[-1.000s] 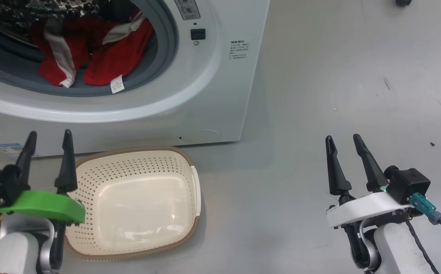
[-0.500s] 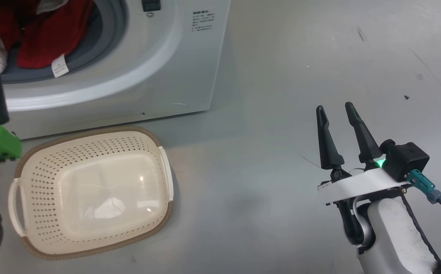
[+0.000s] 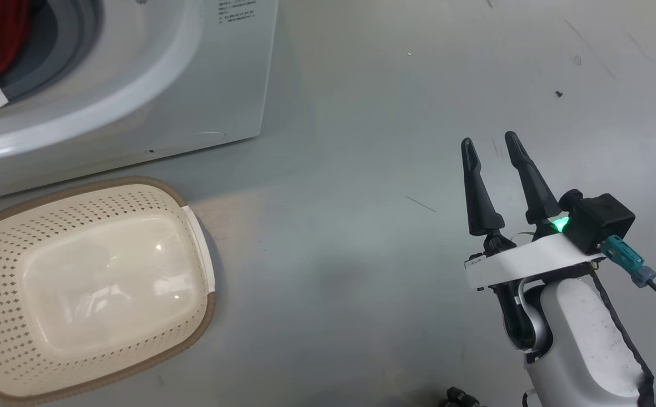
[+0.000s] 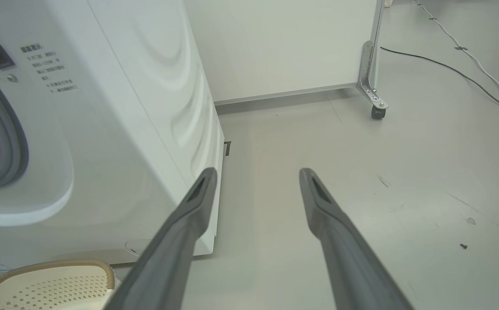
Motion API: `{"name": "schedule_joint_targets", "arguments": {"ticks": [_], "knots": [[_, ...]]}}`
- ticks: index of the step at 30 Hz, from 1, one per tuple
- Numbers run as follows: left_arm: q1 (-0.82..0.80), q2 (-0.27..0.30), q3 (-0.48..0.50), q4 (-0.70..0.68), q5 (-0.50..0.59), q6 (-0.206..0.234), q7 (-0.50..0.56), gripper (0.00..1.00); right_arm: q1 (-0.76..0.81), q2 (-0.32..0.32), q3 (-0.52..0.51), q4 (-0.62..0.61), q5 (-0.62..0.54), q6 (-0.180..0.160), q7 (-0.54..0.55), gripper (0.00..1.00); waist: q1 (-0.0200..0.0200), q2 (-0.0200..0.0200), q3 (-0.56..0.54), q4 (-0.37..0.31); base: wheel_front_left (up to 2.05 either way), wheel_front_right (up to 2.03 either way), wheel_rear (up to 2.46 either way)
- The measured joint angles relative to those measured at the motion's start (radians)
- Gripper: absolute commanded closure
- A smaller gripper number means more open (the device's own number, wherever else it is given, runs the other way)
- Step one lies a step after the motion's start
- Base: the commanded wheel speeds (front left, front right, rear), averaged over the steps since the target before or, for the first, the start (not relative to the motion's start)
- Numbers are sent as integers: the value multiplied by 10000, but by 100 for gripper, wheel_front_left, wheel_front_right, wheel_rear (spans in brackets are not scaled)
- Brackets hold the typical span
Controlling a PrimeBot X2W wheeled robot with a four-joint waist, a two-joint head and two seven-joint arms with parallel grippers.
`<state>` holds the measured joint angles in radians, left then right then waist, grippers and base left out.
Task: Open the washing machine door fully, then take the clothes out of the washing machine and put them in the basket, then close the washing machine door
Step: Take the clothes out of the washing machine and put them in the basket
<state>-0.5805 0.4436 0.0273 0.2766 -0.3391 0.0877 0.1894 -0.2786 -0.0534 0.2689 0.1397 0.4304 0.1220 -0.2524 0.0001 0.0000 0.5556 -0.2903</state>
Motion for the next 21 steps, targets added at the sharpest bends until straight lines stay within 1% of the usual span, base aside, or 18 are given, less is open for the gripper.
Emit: {"name": "schedule_joint_targets", "arguments": {"ticks": [6, 14, 21], "knots": [[-639, 284, -65, 646, 259, 52, 575, 0, -58, 44, 82, 0, 2, 0, 0, 0, 0, 0, 287, -299, 0, 0, 0], [-1403, 591, -165, 1383, 752, 130, 1081, 0, -219, 54, 86, -6, 98, 0, 0, 0, 0, 0, 600, -513, 0, 0, 0], [-1915, 679, -268, 2059, 886, 132, 1183, 0, -226, 67, 182, -4, 190, 0, 0, 0, 0, 0, 729, -567, 0, 0, 0]]}}
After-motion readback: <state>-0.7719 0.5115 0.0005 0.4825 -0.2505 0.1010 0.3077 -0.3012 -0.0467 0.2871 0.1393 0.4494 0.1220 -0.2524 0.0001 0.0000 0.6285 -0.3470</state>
